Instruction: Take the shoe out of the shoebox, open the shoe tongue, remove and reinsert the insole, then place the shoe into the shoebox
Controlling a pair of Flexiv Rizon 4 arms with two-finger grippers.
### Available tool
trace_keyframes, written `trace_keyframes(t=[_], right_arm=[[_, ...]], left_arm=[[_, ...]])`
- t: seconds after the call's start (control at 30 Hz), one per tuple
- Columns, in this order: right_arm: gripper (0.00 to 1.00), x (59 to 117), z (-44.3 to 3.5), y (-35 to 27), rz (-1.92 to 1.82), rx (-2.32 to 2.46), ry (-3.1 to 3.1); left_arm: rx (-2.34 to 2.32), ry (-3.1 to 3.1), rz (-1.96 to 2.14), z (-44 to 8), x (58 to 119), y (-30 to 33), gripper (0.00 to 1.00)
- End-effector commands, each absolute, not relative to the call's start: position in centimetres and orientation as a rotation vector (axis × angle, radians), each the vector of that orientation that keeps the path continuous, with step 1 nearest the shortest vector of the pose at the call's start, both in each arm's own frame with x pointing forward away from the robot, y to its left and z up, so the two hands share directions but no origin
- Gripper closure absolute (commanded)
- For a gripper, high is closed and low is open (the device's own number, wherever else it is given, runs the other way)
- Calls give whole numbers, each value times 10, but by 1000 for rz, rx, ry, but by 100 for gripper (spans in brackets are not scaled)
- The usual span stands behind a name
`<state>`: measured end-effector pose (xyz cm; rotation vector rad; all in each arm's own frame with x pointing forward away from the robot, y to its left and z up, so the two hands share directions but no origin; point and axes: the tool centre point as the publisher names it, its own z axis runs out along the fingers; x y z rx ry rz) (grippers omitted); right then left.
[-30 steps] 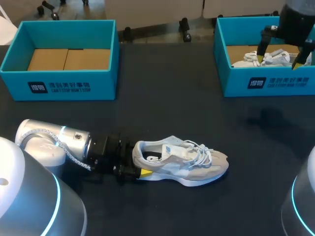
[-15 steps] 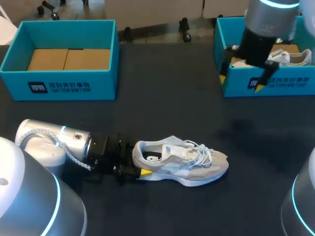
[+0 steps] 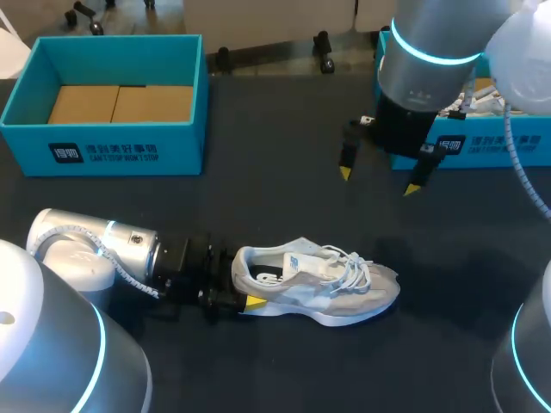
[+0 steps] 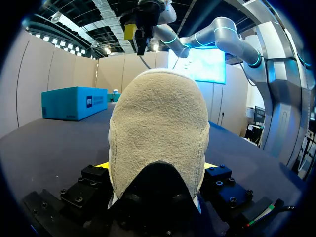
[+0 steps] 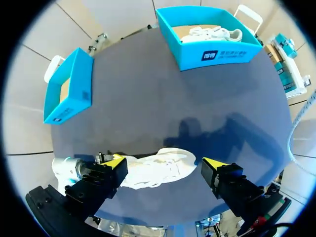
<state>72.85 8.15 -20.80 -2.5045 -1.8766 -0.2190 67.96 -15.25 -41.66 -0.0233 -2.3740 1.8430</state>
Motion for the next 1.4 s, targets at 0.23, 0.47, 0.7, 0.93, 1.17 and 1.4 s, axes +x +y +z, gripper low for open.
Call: trace_keyframes(t=[0.23,0.47,0.7,0.93,1.17,1.4], right_arm=[[0,731,-211,82,-217,-2501,-1873],[0,729,-221,136,-200,-2448,-2049],[0,711,-231,177,-113,-2424,-2090],[0,695,-244,203,-112,-2417,-2126],[0,684,-260,212,-102,-2422,-2141],[0,684,-260,212,-102,-2422,-2141]], left_arm=[[-23,-2376,1839,-418,681,-152,100],[-23,-2376,1839,-418,681,-152,100],[-23,-2376,1839,-418,681,-152,100],[-23,-2376,1839,-418,681,-152,100],[-23,-2376,1839,-418,681,-152,100],[-23,-2376,1839,-418,681,-152,100]])
